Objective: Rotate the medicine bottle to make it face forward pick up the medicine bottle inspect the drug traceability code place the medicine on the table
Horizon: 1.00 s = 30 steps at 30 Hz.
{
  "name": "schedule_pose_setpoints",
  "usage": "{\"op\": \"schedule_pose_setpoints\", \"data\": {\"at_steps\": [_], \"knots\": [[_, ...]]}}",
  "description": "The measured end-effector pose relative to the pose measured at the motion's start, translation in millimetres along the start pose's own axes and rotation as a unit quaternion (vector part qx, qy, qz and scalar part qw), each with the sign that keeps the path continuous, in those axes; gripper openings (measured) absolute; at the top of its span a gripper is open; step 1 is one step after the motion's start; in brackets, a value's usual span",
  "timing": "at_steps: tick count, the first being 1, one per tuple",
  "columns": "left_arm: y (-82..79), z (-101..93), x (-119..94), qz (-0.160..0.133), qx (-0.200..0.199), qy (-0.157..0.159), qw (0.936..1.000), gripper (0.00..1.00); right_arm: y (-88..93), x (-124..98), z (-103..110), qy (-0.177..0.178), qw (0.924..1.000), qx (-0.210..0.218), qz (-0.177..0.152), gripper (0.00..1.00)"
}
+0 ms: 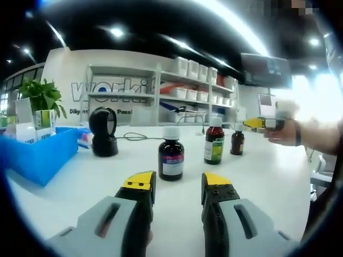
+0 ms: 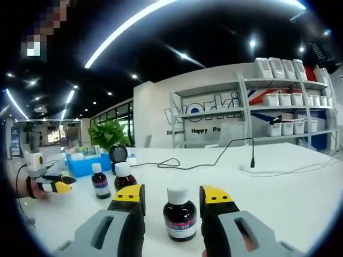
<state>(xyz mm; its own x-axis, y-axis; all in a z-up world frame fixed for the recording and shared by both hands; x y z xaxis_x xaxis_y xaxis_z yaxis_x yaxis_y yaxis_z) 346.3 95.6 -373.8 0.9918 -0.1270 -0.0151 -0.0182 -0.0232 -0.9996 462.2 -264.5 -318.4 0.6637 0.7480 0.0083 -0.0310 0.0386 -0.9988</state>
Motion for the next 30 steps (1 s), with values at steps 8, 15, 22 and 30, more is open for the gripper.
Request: {"op": "schedule_pose_setpoints", "data": {"at_steps": [8,15,22,30], "knots": [[-0.1,-1.0,0,-0.003,0.005,0.002,1.0000,0.26,-8.1,-18,-3,-0.012,0.9995,-0.006,-0.029,0.33],[-0.7,0.5,0,-0.005,0.009,-0.004,0.9999,0.31,-5.8,-29,-7,-0.006,0.9993,-0.001,-0.036,0.32],[-1.7,6.8,1,-0.007,-0.002,-0.022,0.9997,0.27,-4.3,-37,-4,-0.010,0.9993,-0.003,-0.035,0.31],[-2.0,2.5,0,-0.009,0.005,-0.007,0.9999,0.30,0.0,-48,-1,-0.010,0.9994,-0.010,-0.031,0.34]]}}
Point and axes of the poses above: the point that each gripper's makers call its tool centre point, and the gripper's own axes: x roughly forward along the fingers, z roughly to its left, y roughly out of its underside, the point moved 8 cm from there along -x, roughly backward along the fingers, and after that the axes turned 12 degrees about -y, right-handed, at the moved point
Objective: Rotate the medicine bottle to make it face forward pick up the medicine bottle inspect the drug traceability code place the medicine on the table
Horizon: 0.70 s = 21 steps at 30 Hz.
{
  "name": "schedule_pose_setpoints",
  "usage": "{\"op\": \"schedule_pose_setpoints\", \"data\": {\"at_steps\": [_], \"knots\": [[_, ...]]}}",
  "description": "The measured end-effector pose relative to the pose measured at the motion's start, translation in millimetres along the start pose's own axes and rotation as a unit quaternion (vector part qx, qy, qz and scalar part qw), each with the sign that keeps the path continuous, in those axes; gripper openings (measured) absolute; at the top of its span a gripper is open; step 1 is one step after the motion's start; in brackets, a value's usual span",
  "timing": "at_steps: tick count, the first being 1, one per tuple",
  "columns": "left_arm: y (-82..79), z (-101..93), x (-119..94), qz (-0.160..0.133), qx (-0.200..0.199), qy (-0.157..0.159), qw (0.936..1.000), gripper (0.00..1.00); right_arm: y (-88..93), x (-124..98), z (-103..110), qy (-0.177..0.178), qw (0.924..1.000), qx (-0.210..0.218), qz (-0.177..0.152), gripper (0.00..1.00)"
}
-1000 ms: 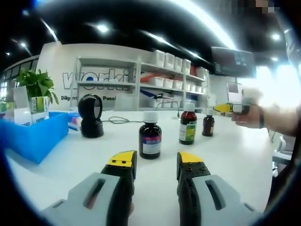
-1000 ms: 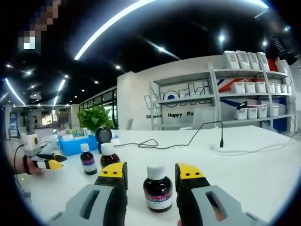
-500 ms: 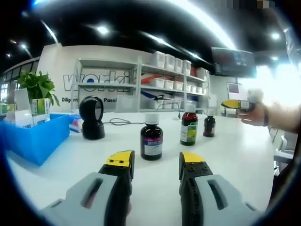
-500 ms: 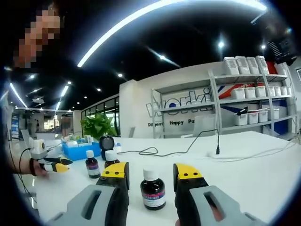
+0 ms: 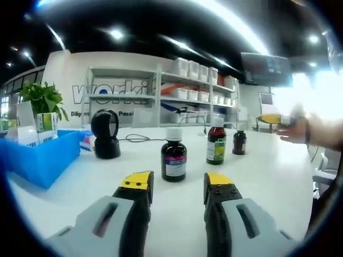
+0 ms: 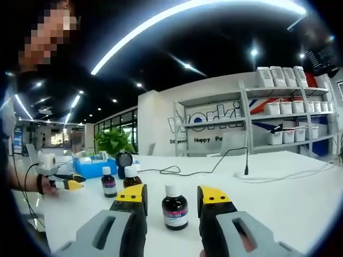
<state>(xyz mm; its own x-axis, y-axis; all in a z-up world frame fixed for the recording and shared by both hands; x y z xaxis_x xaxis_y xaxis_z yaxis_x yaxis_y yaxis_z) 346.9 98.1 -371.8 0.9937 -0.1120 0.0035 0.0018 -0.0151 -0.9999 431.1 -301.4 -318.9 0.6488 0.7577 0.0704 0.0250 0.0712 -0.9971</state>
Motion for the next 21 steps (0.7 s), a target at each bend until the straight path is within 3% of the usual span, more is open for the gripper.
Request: {"op": "schedule_pose_setpoints", "data": {"at_steps": [3,9,15,21], "knots": [[-3.1,1.1,-1,-0.006,-0.005,0.003,1.0000,0.30,1.6,-5,0,0.002,1.0000,0.001,0.004,0.35],[-3.9,-1.5,-5,0.010,-0.021,0.013,0.9996,0.32,4.1,-17,-1,0.003,1.0000,-0.002,0.008,0.36],[0.7,-5.8,-1,0.028,0.001,0.026,0.9993,0.31,4.9,-30,5,-0.015,0.9996,-0.017,-0.016,0.36],[-5.2,-3.4,-5,0.020,0.005,0.025,0.9995,0.32,19.5,-33,3,-0.008,0.9999,-0.011,0.002,0.36]]}}
Point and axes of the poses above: the point that each gripper's makers call its tool centre point, and the gripper's own axes: x roughly forward along the fingers, z roughly to its left, y roughly out of its underside, the point moved 8 cm from there along -x, roughly backward along the fingers, and after that the axes turned 12 degrees about -y, right-handed, at the moved point
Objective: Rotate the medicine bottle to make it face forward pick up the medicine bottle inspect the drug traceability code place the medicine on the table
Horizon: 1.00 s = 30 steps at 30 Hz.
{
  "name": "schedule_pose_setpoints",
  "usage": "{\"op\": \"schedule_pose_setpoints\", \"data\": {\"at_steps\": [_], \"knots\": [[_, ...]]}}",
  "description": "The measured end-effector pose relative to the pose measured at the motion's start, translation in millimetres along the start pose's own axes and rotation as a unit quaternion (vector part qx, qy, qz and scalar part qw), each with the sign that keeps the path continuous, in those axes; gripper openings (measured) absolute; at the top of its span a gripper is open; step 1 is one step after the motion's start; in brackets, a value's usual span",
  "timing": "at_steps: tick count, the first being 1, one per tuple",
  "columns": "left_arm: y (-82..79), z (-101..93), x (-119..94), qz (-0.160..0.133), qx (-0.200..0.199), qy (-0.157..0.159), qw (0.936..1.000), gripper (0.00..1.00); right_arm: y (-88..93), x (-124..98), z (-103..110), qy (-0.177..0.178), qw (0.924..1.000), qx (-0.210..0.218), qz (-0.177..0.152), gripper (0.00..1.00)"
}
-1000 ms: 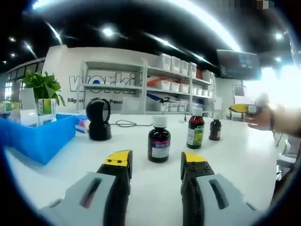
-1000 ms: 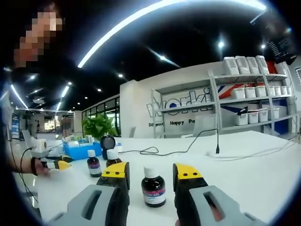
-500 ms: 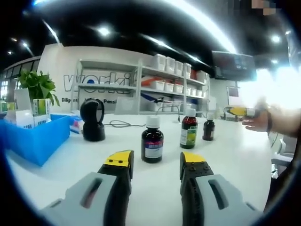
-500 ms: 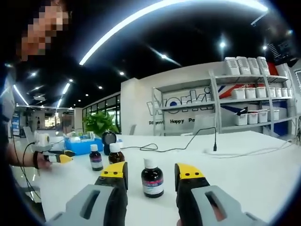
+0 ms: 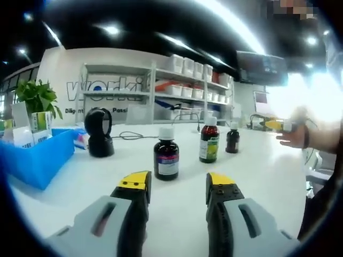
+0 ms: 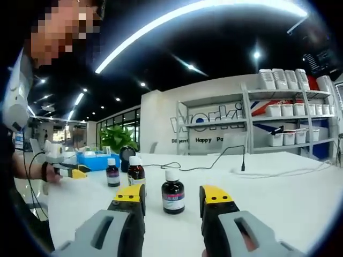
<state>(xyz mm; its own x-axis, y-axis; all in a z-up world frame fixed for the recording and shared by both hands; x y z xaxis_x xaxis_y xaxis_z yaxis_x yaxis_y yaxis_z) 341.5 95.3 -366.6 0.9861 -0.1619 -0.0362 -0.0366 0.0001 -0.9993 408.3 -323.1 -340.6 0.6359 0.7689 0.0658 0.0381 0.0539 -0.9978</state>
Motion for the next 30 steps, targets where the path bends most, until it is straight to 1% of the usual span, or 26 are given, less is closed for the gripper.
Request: {"op": "schedule_pose_setpoints", "data": {"at_steps": [1,3,4,5,6,7,8,9,10,13,16,24,27,30], "knots": [[-1.0,1.3,-1,-0.002,-0.003,-0.001,1.0000,0.32,1.5,0,1,-0.002,1.0000,0.003,0.001,0.36],[-2.5,5.7,-1,-0.014,-0.025,-0.009,0.9996,0.32,5.4,3,2,-0.005,1.0000,0.003,0.006,0.36],[-0.6,7.9,0,-0.018,-0.033,-0.011,0.9992,0.32,7.3,4,2,-0.006,0.9999,0.004,0.008,0.36],[2.6,9.4,0,-0.016,-0.039,-0.011,0.9990,0.31,8.8,4,3,-0.008,0.9999,0.005,0.008,0.37],[3.9,10.1,1,-0.012,-0.040,-0.011,0.9991,0.31,9.3,4,4,-0.008,1.0000,0.002,0.001,0.37],[1.2,9.9,0,-0.019,-0.040,-0.009,0.9990,0.31,10.1,4,4,-0.008,1.0000,0.003,-0.001,0.36],[-2.7,9.1,-1,-0.037,-0.055,-0.005,0.9978,0.31,12.2,4,4,-0.008,0.9999,0.009,-0.005,0.36],[-1.7,10.0,-1,-0.033,-0.056,-0.007,0.9978,0.30,15.8,4,3,-0.004,1.0000,0.008,0.000,0.36],[-0.2,10.3,0,-0.029,-0.055,-0.009,0.9980,0.29,16.9,3,2,0.002,0.9999,-0.006,0.008,0.36],[2.1,8.4,0,-0.026,-0.046,-0.009,0.9985,0.29,18.4,5,5,0.006,0.9999,-0.006,0.011,0.34],[3.0,6.4,1,-0.026,-0.030,-0.014,0.9991,0.29,19.9,5,6,0.006,0.9996,-0.021,0.018,0.33],[2.6,9.2,1,-0.026,-0.041,-0.016,0.9987,0.28,19.3,4,4,0.005,0.9999,-0.009,0.013,0.31],[2.4,10.6,2,-0.028,-0.034,-0.027,0.9987,0.28,20.0,4,5,0.002,0.9998,-0.012,0.017,0.30],[2.1,10.3,2,-0.028,-0.030,-0.026,0.9988,0.29,19.5,3,5,0.001,0.9998,-0.010,0.015,0.29]]}}
Point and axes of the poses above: the point that each gripper's makers call its tool centre point, and the gripper's own axes: x roughly forward along the fingers, z roughly to its left, y roughly out of its underside, the point moved 8 cm from there along -x, roughly backward along the fingers, and after that the axes turned 12 degrees about -y, right-handed, at the moved point
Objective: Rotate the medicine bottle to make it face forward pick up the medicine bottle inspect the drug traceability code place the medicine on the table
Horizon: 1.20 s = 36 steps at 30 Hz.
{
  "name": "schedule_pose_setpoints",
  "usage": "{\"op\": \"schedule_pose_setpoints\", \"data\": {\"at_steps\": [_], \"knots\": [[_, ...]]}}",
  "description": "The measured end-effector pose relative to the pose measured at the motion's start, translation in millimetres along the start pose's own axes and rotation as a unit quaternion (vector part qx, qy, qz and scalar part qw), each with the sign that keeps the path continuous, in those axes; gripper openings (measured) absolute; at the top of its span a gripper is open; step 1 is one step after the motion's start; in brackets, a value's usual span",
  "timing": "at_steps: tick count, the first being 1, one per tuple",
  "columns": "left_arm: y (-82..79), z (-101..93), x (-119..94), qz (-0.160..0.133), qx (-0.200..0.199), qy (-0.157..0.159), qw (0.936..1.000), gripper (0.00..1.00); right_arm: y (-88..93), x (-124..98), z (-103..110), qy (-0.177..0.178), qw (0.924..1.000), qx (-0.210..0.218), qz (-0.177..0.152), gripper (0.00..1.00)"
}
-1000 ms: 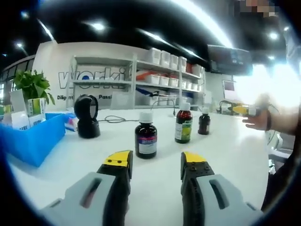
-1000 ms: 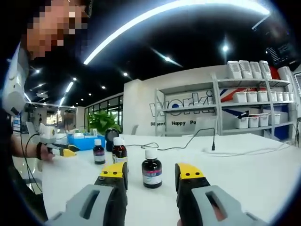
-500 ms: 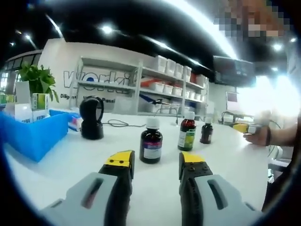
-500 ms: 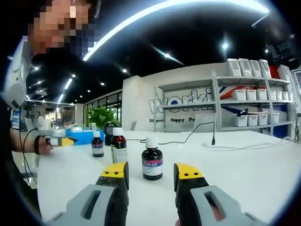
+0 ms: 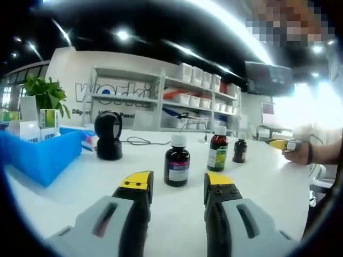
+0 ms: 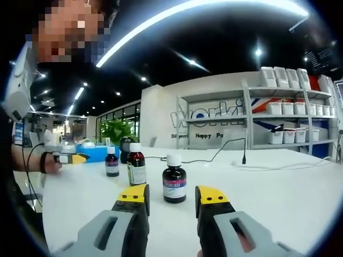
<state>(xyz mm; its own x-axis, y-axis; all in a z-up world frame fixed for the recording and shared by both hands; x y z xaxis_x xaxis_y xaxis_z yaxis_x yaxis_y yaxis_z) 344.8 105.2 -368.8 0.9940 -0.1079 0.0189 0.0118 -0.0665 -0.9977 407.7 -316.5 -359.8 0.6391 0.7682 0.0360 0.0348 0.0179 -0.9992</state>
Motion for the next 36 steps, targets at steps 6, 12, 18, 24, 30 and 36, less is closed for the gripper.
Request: {"op": "schedule_pose_setpoints", "data": {"at_steps": [6,12,18,24,30,36], "knots": [[-0.7,2.1,0.7,-0.001,-0.011,0.000,0.9999,0.29,-1.0,-1.1,-2.4,0.004,1.0000,0.005,-0.006,0.29],[-0.1,1.1,1.2,0.000,-0.007,0.004,1.0000,0.29,-0.9,-0.8,-2.5,0.004,1.0000,0.002,-0.005,0.29],[0.7,0.2,1.8,0.003,-0.005,0.008,1.0000,0.29,-1.3,-1.5,-3.8,0.009,0.9999,0.004,-0.008,0.29],[0.3,-0.5,1.7,0.001,-0.006,0.008,1.0000,0.28,0.2,0.4,-2.2,0.004,1.0000,-0.004,0.001,0.29],[0.5,-1.0,1.6,0.001,-0.001,0.007,1.0000,0.28,-0.3,0.7,-2.9,0.007,1.0000,-0.001,0.001,0.29],[0.6,-0.9,1.4,0.001,-0.001,0.006,1.0000,0.28,-4.0,1.9,0.1,0.020,0.9995,-0.020,0.009,0.29]]}}
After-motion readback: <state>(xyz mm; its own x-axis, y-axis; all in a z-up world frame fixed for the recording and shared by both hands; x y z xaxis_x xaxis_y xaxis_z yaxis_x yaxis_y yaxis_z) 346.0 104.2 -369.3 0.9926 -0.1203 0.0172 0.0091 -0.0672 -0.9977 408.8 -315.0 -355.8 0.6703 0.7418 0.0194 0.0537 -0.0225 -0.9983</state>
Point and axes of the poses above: the point that each gripper's makers call its tool centre point, and the gripper's own axes: x roughly forward along the fingers, z roughly to its left, y roughly out of its underside, the point moved 8 cm from there along -x, roughly backward along the fingers, and after that the axes turned 12 degrees about -y, right-handed, at the moved point
